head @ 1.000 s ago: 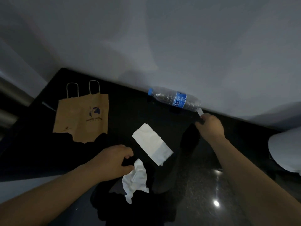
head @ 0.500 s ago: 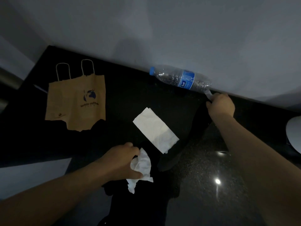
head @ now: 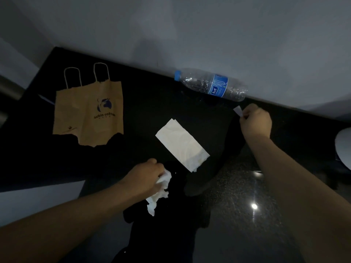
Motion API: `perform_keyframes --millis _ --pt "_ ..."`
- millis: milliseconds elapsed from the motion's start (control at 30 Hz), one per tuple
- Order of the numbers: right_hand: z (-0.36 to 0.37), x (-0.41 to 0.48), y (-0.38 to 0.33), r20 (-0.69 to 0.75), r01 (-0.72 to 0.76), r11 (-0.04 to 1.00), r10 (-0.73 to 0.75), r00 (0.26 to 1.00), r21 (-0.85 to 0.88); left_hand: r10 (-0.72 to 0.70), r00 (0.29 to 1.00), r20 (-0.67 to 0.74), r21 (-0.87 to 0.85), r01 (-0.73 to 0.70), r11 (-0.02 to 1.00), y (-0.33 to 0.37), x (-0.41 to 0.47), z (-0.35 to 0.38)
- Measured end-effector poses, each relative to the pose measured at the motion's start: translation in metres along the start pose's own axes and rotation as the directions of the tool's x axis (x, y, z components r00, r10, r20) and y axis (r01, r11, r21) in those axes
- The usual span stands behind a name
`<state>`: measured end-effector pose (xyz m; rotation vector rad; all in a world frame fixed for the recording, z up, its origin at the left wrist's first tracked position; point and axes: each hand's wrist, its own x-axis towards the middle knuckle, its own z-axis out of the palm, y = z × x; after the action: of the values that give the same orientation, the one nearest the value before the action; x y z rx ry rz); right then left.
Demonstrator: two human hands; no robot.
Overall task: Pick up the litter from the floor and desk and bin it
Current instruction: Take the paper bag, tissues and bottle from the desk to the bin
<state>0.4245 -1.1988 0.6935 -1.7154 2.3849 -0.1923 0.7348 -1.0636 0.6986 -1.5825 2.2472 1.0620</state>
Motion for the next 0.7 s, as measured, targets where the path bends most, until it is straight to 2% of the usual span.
perform_keyframes --millis 100,233,400,533,633,700 --pt "0.002 -0.025 -0.001 0.025 -0.043 0.992 0.041 0.999 0.121 -0.031 0.993 -0.114 -0.108 0.019 0.994 -0.004 0.007 -0.022" --pt "0.006 -0.067 0.001 0.095 -0.048 0.963 0.023 0.995 0.266 -0.014 0.975 -0.223 -0.104 -0.009 0.994 0.002 0.024 -0.062" --pt "0.005 -0.112 0.007 0.114 -0.065 0.916 0.021 0.993 0.396 0.076 0.973 -0.219 -0.067 -0.093 0.993 0.020 0.052 -0.077" --pt "0.001 -0.142 0.003 0.142 -0.062 0.883 -0.005 0.990 0.465 0.109 0.980 -0.167 0.180 -0.078 0.981 0.032 0.075 -0.076" --pt "-0.003 -0.153 -0.003 0.148 -0.067 0.861 -0.010 0.989 0.503 0.089 0.993 -0.077 0.380 -0.053 0.923 0.035 0.088 -0.075" --pt "-0.005 -0.158 -0.007 0.142 -0.075 0.848 0.000 0.990 0.525 0.070 0.997 -0.011 0.427 -0.059 0.902 0.035 0.092 -0.073"
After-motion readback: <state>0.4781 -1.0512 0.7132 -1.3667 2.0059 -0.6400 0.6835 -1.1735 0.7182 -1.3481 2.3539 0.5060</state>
